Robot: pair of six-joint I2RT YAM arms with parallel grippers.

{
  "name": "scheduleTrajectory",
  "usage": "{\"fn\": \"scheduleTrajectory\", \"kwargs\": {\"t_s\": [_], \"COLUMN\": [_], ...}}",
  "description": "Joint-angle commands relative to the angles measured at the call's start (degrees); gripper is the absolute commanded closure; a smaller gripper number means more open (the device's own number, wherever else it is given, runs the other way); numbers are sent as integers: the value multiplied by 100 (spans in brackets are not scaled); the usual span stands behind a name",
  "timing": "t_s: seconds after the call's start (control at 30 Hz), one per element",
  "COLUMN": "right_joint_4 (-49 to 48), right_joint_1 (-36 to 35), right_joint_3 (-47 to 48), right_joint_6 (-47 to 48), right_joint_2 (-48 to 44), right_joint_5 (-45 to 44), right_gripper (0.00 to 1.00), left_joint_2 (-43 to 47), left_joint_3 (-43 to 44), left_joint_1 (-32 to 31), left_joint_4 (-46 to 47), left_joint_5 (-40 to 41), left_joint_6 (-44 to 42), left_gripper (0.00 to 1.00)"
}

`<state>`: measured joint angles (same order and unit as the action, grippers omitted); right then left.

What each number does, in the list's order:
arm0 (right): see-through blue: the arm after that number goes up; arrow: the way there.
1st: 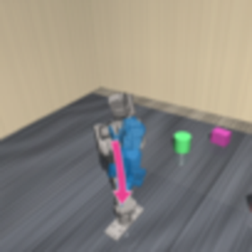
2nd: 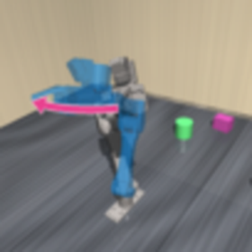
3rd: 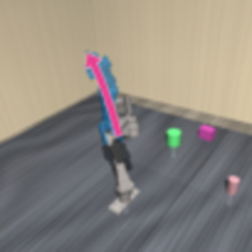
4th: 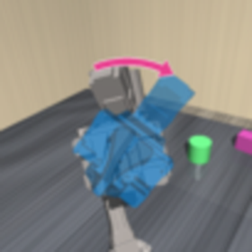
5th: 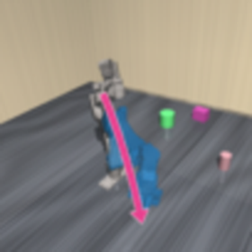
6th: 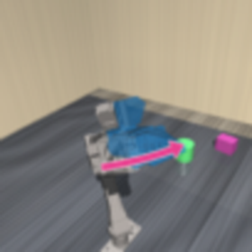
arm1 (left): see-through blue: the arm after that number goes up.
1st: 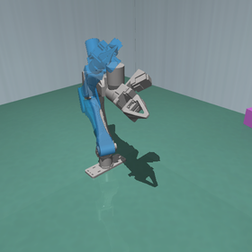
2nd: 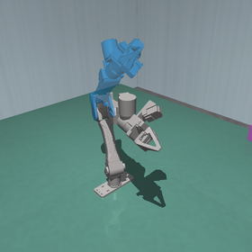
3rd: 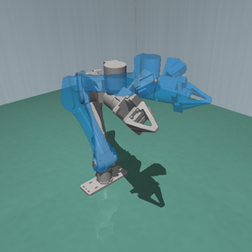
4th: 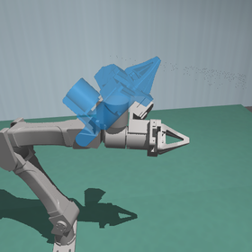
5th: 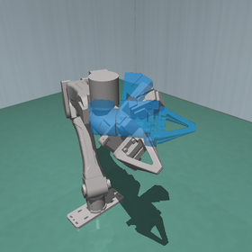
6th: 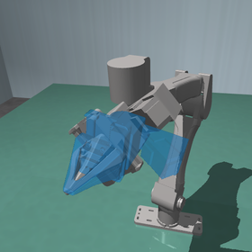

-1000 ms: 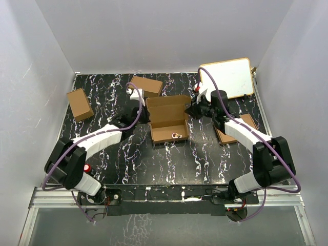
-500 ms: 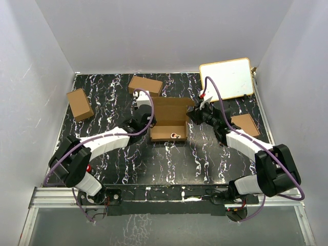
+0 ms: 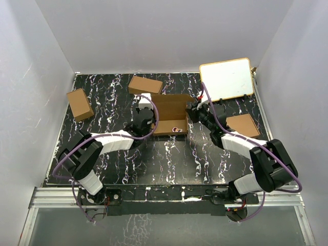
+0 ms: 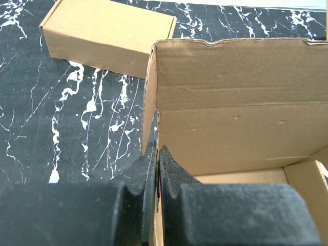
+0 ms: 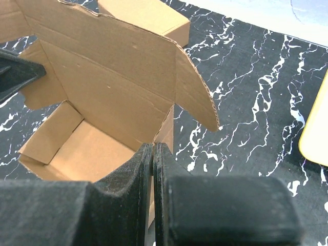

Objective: Fold the paper box

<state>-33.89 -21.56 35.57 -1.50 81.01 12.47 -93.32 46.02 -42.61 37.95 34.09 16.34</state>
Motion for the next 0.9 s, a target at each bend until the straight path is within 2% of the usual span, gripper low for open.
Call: {"fn": "scheduleTrajectory", "kwargs": {"t_s": [0.0,0.33,0.87], "right_joint_4": [-1218,-1568,-1134], "right_joint_1": [-232,-347,-349], "right_joint_3": [-187,-571,-839], "right_joint_6": [64,84,-150], "right_joint_2": [81,96,-282], "right_joint_5": [-292,-606,-481], "right_gripper": [92,92,91], "left_joint_2": [-61,-42,-49], "left_joint_3": [-305,-796,-1053], "left_joint_1": [-90,-123,-473], "left_joint_4": [1097,1500,1599], "left_joint_5": [-180,-192,302], "left_joint_6": [-130,68,194], "left_gripper": [100,100,100]}}
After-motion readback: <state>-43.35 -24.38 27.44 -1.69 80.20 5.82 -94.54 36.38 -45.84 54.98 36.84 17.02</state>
